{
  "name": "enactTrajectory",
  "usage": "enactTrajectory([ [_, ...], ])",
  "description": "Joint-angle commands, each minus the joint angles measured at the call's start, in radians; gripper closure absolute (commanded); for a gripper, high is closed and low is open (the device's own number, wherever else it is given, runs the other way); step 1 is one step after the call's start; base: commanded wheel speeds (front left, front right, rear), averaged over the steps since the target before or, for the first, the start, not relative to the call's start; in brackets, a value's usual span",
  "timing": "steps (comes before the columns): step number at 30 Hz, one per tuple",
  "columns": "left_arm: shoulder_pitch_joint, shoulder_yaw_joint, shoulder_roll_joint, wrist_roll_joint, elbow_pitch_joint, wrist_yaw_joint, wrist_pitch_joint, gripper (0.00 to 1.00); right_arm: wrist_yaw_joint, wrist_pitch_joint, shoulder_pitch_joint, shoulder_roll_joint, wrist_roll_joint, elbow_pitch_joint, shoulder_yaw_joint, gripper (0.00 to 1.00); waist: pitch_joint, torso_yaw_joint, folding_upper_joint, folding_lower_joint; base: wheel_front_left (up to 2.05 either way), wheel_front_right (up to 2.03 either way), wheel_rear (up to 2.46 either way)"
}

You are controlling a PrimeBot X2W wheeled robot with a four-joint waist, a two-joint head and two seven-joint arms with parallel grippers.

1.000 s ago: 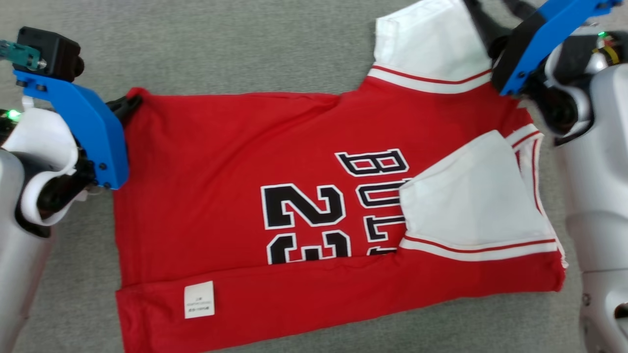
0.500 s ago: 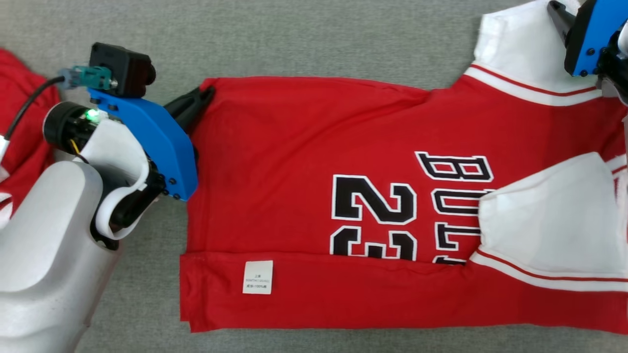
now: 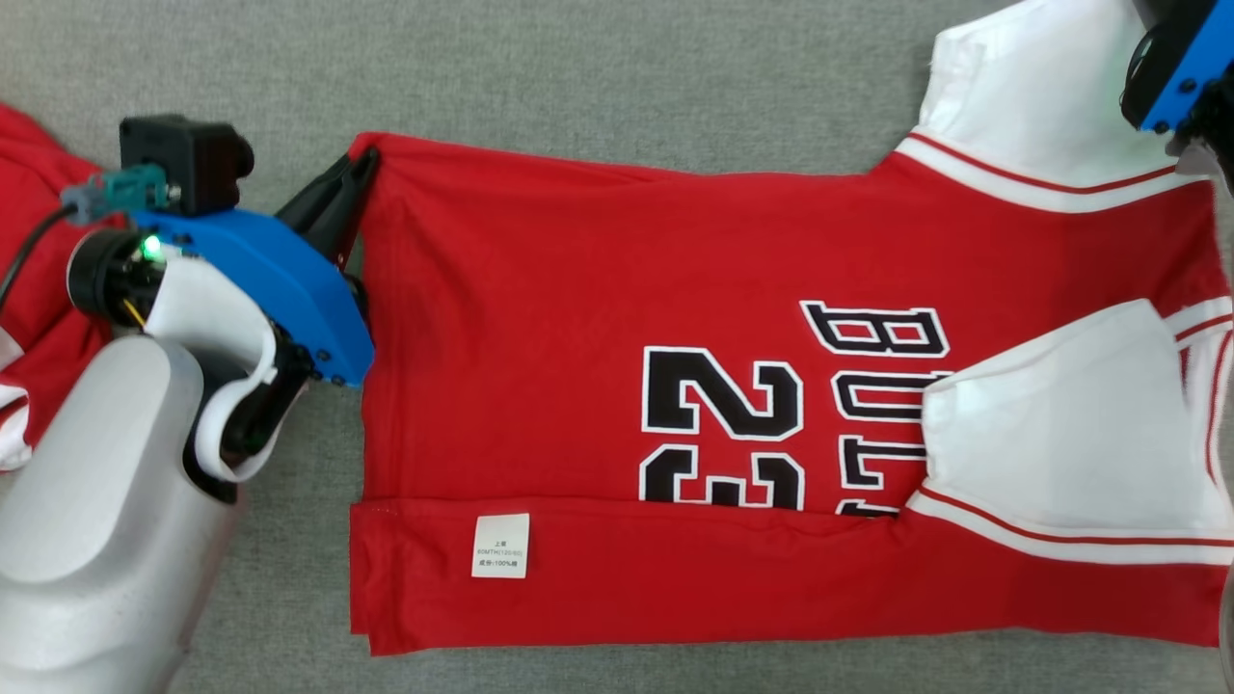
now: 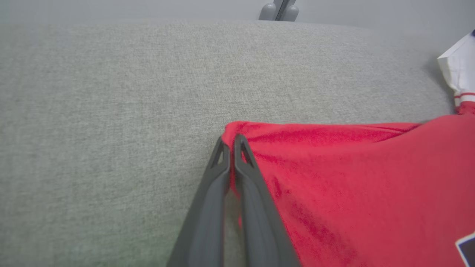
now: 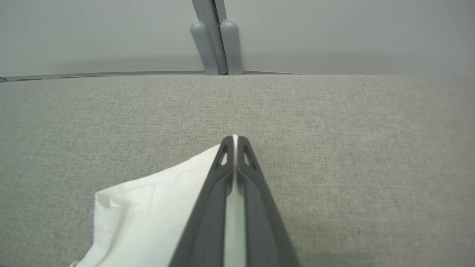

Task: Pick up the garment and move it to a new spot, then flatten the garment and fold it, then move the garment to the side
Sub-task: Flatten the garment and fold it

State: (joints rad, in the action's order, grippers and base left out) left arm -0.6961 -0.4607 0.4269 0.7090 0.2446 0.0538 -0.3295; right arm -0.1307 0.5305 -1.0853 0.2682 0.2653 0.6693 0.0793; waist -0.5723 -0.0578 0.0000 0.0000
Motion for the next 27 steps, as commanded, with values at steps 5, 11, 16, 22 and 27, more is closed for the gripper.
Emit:
enactTrajectory([
  [5, 0.087, 0.044, -0.022, 0.020, 0.014, -0.013, 0.125, 1.00, 0.000, -0.021, 0.115, 0.042, 0.088, -0.100, -0.035, 1.00, 0.075, 0.042, 0.0000, 0.0000, 0.00, 0.00, 0.00],
  [11, 0.190, 0.057, -0.039, 0.029, 0.007, -0.008, 0.238, 1.00, 0.000, -0.016, 0.273, 0.072, 0.184, -0.231, -0.045, 1.00, 0.149, 0.059, 0.0000, 0.0000, 0.00, 0.00, 0.00],
  [16, 0.279, 0.048, -0.041, 0.021, 0.002, 0.011, 0.335, 1.00, 0.000, 0.023, 0.451, 0.092, 0.238, -0.372, -0.032, 1.00, 0.208, 0.064, 0.0000, 0.0000, 0.00, 0.00, 0.00],
  [22, 0.343, 0.004, -0.017, -0.028, 0.037, 0.030, 0.385, 1.00, 0.000, 0.104, 0.656, 0.069, 0.258, -0.535, 0.012, 1.00, 0.247, 0.069, 0.0000, 0.0000, 0.00, 0.00, 0.00],
  [27, 0.390, -0.010, -0.007, -0.049, 0.062, 0.017, 0.420, 1.00, 0.000, 0.144, 0.817, 0.017, 0.262, -0.664, 0.062, 1.00, 0.279, 0.077, 0.0000, 0.0000, 0.00, 0.00, 0.00],
])
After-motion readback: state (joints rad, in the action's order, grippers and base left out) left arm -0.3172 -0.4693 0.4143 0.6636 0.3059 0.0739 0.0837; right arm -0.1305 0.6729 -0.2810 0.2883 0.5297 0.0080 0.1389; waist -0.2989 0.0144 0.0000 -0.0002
